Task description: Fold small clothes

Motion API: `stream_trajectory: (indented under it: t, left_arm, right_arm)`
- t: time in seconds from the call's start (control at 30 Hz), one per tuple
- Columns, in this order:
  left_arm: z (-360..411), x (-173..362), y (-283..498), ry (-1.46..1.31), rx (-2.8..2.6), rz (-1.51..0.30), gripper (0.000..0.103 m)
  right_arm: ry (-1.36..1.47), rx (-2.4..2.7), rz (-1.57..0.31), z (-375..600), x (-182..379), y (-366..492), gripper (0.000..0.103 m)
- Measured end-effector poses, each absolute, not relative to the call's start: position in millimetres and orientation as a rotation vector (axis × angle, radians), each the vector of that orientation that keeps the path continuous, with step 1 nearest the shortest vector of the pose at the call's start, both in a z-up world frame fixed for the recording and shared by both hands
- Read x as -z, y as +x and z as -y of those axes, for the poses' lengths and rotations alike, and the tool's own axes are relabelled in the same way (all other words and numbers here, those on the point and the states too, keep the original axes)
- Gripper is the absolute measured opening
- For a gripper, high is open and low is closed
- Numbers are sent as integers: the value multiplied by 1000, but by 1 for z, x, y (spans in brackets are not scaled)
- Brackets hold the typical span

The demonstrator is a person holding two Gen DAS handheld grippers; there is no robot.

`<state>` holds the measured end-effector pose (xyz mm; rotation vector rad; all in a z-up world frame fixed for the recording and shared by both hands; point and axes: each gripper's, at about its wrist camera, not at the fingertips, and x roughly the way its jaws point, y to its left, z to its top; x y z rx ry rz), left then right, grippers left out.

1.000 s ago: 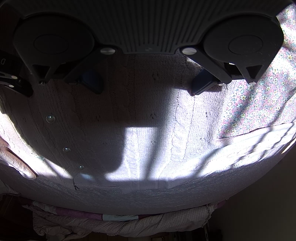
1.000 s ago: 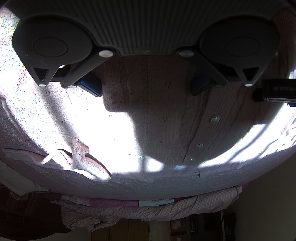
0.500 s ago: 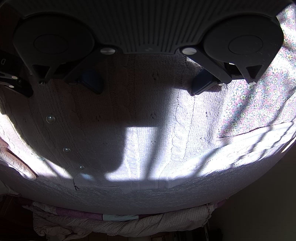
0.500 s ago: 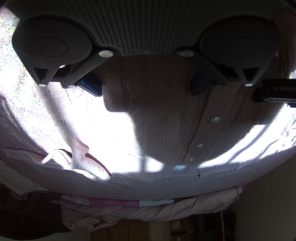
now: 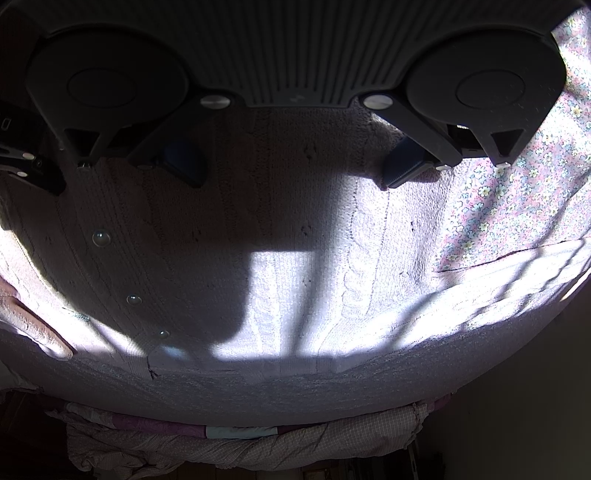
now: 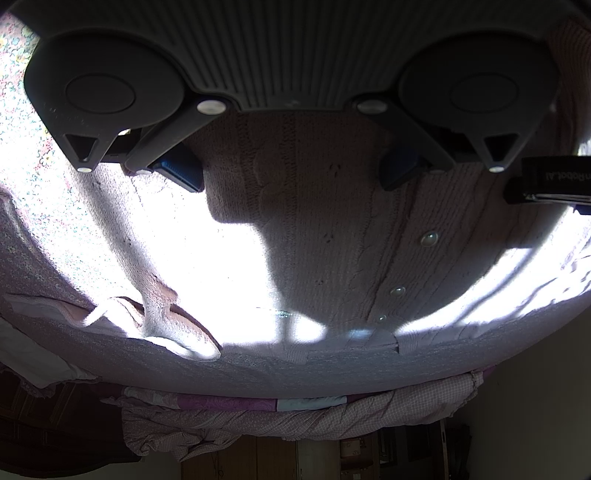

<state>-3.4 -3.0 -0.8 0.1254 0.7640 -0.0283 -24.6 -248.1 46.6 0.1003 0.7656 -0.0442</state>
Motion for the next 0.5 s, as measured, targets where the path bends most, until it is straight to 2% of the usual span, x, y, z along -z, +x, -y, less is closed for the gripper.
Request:
stream_trajectory:
  t: [0.5]
  left_arm:
    - [4,0,-4,171,27,-744,103]
  right_arm:
    - [106,31,-772,251,-49,-24,103]
